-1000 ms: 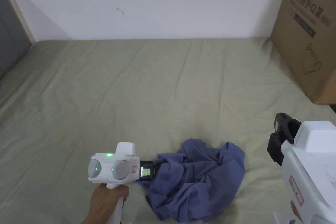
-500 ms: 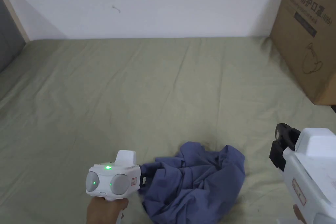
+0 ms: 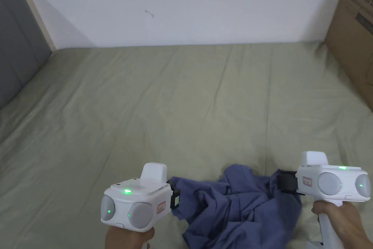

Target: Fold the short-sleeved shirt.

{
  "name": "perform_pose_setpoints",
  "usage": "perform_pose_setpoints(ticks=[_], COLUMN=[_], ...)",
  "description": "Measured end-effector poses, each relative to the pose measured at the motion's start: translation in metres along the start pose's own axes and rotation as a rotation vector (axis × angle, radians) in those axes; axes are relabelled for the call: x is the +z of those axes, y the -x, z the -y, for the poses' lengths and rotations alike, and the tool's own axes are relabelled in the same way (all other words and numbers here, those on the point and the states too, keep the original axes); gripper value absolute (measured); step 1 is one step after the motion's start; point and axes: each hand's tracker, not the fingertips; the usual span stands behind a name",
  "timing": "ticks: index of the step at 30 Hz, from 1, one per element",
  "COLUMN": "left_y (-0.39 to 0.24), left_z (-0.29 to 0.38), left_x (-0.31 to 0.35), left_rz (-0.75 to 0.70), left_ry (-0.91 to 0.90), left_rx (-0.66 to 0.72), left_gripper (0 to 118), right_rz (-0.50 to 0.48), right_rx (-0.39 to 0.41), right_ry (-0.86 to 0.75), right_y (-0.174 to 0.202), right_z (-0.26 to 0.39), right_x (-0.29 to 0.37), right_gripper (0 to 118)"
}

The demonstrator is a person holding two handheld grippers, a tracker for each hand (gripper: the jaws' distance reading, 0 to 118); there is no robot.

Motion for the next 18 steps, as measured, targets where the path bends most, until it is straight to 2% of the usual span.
perform_pose_setpoints(ticks=[1, 2, 3, 5, 10, 18], left_y=[0.002, 0.003, 0.004, 0.006, 0.013, 0.045], left_z=[0.001, 0.002, 0.004, 0.006, 0.008, -0.012], left_x=[0.000, -0.002, -0.002, -0.001, 0.006, 0.043], left_rz=[0.002, 0.005, 0.004, 0.001, -0.014, -0.053], left_ry=[0.002, 0.006, 0.008, 0.013, 0.010, -0.064], left_rx=[0.007, 0.012, 0.014, 0.016, 0.038, 0.127], left_gripper=[5, 5, 5, 5, 5, 5], right_rz=[-0.004, -0.004, -0.011, -0.036, -0.066, -0.101], right_rx=[0.005, 0.005, -0.007, -0.017, -0.014, 0.027], right_ry=[0.040, 0.049, 0.050, 0.032, -0.080, -0.334], right_y=[0.001, 0.001, 0.003, 0.007, 0.001, -0.019], right_z=[0.002, 0.005, 0.009, 0.016, 0.015, -0.004], right_x=[-0.008, -0.016, -0.018, -0.013, 0.015, 0.140], right_gripper=[74, 61, 36, 5, 4, 4])
